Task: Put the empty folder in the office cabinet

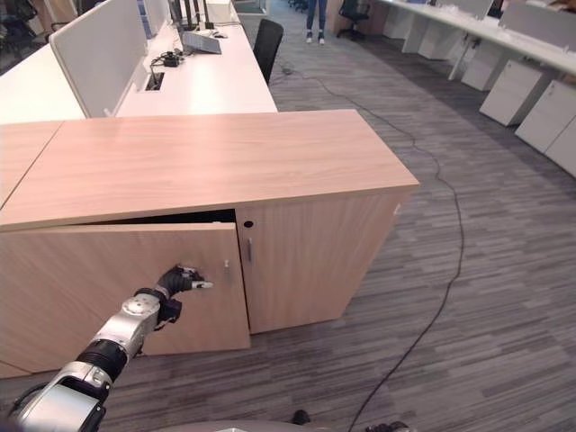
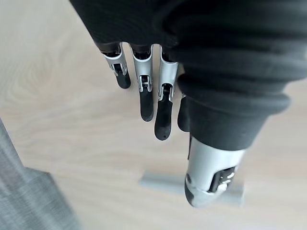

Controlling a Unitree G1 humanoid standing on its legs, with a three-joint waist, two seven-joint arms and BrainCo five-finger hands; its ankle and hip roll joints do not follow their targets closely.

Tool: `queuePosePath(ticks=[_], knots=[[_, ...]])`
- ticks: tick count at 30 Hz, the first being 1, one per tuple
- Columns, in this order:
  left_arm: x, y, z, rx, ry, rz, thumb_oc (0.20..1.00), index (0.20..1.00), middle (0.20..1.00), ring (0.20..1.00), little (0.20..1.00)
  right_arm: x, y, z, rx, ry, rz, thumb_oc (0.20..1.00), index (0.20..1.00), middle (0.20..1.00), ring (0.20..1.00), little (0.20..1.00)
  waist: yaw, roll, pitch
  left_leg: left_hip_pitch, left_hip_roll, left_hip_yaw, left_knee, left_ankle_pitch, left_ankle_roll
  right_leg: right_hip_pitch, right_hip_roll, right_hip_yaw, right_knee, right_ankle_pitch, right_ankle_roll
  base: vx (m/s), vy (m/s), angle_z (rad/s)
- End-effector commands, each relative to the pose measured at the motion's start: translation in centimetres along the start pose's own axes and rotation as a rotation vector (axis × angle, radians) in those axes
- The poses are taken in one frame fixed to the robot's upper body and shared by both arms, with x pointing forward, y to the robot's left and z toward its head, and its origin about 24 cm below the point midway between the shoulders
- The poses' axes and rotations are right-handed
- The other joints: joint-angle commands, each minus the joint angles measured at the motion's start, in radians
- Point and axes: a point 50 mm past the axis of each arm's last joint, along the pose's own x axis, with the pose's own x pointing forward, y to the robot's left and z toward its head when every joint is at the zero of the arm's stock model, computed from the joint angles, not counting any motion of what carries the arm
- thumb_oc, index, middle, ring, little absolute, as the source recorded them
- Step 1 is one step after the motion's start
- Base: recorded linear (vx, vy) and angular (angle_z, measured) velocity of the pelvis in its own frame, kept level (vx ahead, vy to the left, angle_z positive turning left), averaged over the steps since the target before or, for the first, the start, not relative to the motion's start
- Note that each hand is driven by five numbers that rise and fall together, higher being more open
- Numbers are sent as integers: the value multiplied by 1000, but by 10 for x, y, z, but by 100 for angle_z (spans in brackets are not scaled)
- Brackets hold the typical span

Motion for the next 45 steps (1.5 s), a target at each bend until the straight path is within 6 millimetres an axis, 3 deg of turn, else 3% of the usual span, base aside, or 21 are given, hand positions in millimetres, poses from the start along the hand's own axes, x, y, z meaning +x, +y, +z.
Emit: queuePosePath(ticks=[1,3,4,9,12,15,17,20,24,26,27,28,30,33,34,35,40,44,45], knots=[[12,34,64,-107,-179,148,1000,1000,1000,1000,1000,-3,-21,5,123,-23,-72,1000,1000,1000,1000,1000,3,15,-48,-62,31,45,35,-17,-9,45,37,-41,8,-127,35,-16,110,-6],[12,48,68,-108,-172,197,1000,1000,1000,1000,1000,-3,-20,1,144,-17,-75,1000,1000,1000,1000,1000,-2,20,-51,-56,19,42,16,-12,-6,44,27,-48,8,-124,44,-16,109,1],[9,68,72,-101,-164,264,1000,1000,1000,1000,1000,-3,-20,-1,169,-17,-78,1000,1000,1000,1000,1000,-5,24,-54,-54,11,38,7,-11,-3,43,18,-55,8,-122,52,-10,87,7],[2,98,75,-115,-153,352,1000,1000,1000,1000,1000,-4,-23,-2,192,-22,-81,1000,1000,1000,1000,1000,-5,27,-54,-54,-1,34,4,-14,2,39,7,-57,8,-118,59,-13,64,7],[-12,134,88,-170,-192,454,1000,1000,1000,1000,1000,-5,-27,6,225,-55,-88,1000,1000,1000,1000,1000,3,30,-56,-53,-17,40,4,-21,10,34,-7,-54,8,-111,68,-9,76,1],[-14,139,91,-183,-201,466,1000,1000,1000,1000,1000,-4,-27,7,225,-58,-87,1000,1000,1000,1000,1000,5,29,-57,-52,-19,42,4,-21,11,34,-9,-54,8,-110,70,-1,35,0],[-22,149,110,-251,-294,501,1000,1000,1000,1000,1000,-4,-23,9,219,-71,-79,1000,1000,1000,1000,1000,8,26,-59,-52,-24,43,4,-25,14,34,-17,-53,8,-109,75,2,43,0],[-27,156,117,-302,-354,529,1000,1000,1000,1000,1000,-3,-21,12,220,-84,-75,1000,1000,1000,1000,1000,9,22,-62,-50,-28,45,4,-30,17,32,-23,-53,8,-107,78,0,0,0],[-28,152,106,-238,-347,528,1000,1000,1000,1000,1000,-2,-15,12,210,-93,-68,1000,1000,1000,1000,1000,10,18,-65,-50,-33,49,4,-33,20,31,-28,-52,8,-106,80,0,0,0],[-26,147,86,-240,-299,492,1000,1000,1000,1000,1000,-2,-14,11,219,-92,-63,1000,1000,1000,1000,1000,12,18,-66,-50,-35,50,4,-35,21,32,-31,-53,8,-107,82,0,0,0],[-26,147,86,-240,-299,492,1000,1000,1000,1000,1000,-2,-14,11,219,-92,-63,1000,1000,1000,1000,1000,12,18,-66,-50,-35,50,4,-35,21,32,-31,-53,8,-107,82,0,0,0],[-23,134,53,-343,-250,428,1000,1000,1000,1000,1000,-2,-12,10,238,-85,-54,1000,1000,1000,1000,1000,21,18,-66,-50,-37,50,4,-38,22,35,-33,-57,8,-109,82,0,0,0],[-18,111,23,-434,-197,371,1000,1000,1000,1000,1000,-1,-10,11,248,-83,-49,1000,1000,1000,1000,1000,27,14,-65,-50,-38,48,4,-39,23,37,-35,-59,8,-110,82,10,17,-2],[-15,81,-15,-493,-93,311,1000,1000,1000,1000,1000,-1,-11,12,245,-82,-50,1000,1000,1000,1000,1000,34,10,-63,-51,-39,42,4,-39,25,38,-37,-64,8,-110,81,0,0,0],[-16,81,-16,-493,-92,311,1000,1000,1000,1000,1000,-1,-11,11,245,-82,-50,1000,1000,1000,1000,1000,33,10,-64,-51,-39,42,4,-39,25,38,-37,-64,8,-111,81,0,0,0],[-19,59,-52,-513,26,276,1000,1000,1000,1000,1000,-2,-14,13,241,-85,-57,1000,1000,1000,1000,1000,40,5,-62,-53,-41,39,4,-39,27,38,-39,-68,8,-110,79,0,0,0],[-44,5,-131,-536,296,194,1000,1000,1000,1000,1000,-3,-20,15,246,-91,-74,1000,1000,1000,1000,1000,60,-5,-56,-63,-46,21,4,-36,30,37,-42,-80,8,-111,75,3,13,4],[-72,-18,-177,-531,469,188,1000,1000,1000,1000,1000,-2,-17,17,245,-96,-80,1000,1000,1000,1000,1000,78,-17,-47,-78,-51,2,4,-30,33,33,-44,-91,8,-112,72,-16,11,13],[-72,-18,-177,-531,469,188,1000,1000,1000,1000,1000,-2,-17,17,245,-96,-80,1000,1000,1000,1000,1000,78,-17,-47,-78,-51,2,4,-30,33,33,-44,-91,8,-112,72,-29,7,9]])
